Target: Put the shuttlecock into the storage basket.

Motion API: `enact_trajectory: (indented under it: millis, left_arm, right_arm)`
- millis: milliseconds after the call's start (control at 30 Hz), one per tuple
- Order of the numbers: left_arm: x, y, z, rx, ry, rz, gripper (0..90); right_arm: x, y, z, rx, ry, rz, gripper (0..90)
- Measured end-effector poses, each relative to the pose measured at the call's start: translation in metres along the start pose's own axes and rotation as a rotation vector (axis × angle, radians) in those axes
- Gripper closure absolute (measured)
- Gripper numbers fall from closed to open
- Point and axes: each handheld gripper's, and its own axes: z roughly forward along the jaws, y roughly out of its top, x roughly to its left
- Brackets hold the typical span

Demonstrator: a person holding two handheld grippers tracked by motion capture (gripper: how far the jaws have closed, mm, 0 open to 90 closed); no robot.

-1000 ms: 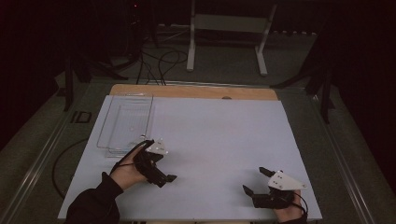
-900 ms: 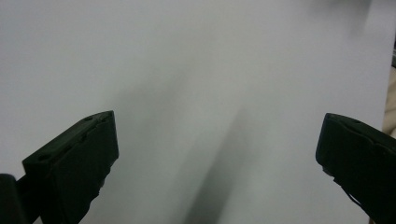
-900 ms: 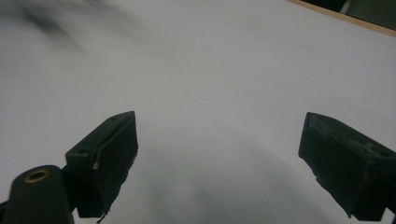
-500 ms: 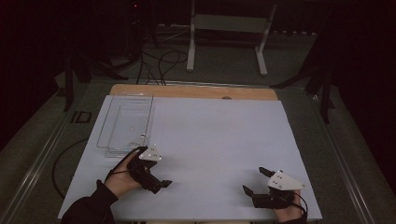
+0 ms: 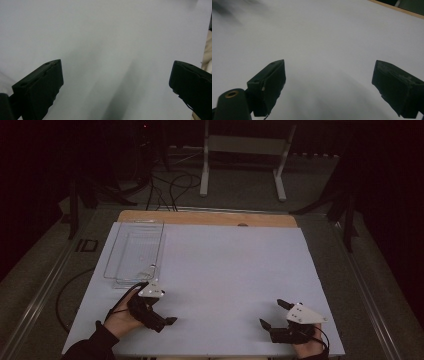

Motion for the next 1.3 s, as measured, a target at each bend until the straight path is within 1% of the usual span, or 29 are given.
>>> enact_trajectory:
  millis: [67,200,267,400,600,767,833,933,1067,1133,1233,1300]
  left_arm:
    - [0.0,-0.003,-0.002,0.002,0.014,-0.006,0.1]
    - [-0.001,-0.009,-0.003,0.014,0.021,-0.028,0.1]
    - [-0.002,-0.012,-0.003,0.016,0.035,-0.029,0.1]
    - [-0.002,-0.018,-0.004,-0.008,0.046,-0.043,0.0]
    - [-0.002,-0.026,-0.008,-0.041,0.088,-0.064,0.1]
    - [0.0,-0.033,-0.012,-0.066,0.079,-0.086,0.1]
    - [0.001,-0.035,-0.013,-0.074,0.083,-0.098,0.1]
    - [0.003,-0.039,-0.012,-0.069,0.092,-0.107,0.1]
    - [0.002,-0.044,-0.011,-0.079,0.101,-0.119,0.1]
    - [0.002,-0.045,-0.011,-0.078,0.118,-0.125,0.1]
    - [0.004,-0.047,-0.01,-0.103,0.134,-0.147,0.1]
    - [0.004,-0.048,-0.008,-0.106,0.159,-0.153,0.1]
  right_arm:
    - [0.0,0.0,0.0,0.0,0.001,0.002,11.7]
    - [0.0,0.0,0.0,0.0,0.001,0.003,11.7]
    - [0.0,0.0,0.0,0.0,0.001,0.002,11.7]
    - [0.0,0.0,0.0,0.0,0.0,0.002,11.7]
    - [0.0,-0.001,0.001,0.001,0.001,0.003,11.7]
    - [0.0,-0.001,0.001,-0.001,0.004,0.004,11.7]
    - [0.0,-0.001,0.001,-0.001,0.004,0.003,11.7]
    - [-0.001,-0.001,0.001,0.003,0.002,0.002,11.7]
    - [0.0,-0.001,0.002,0.006,0.002,0.002,11.7]
    - [0.0,-0.001,0.002,0.006,0.005,0.005,11.7]
    - [0.001,-0.001,0.002,0.005,0.007,-0.002,11.7]
    - [0.001,-0.001,0.002,0.003,0.003,-0.003,11.7]
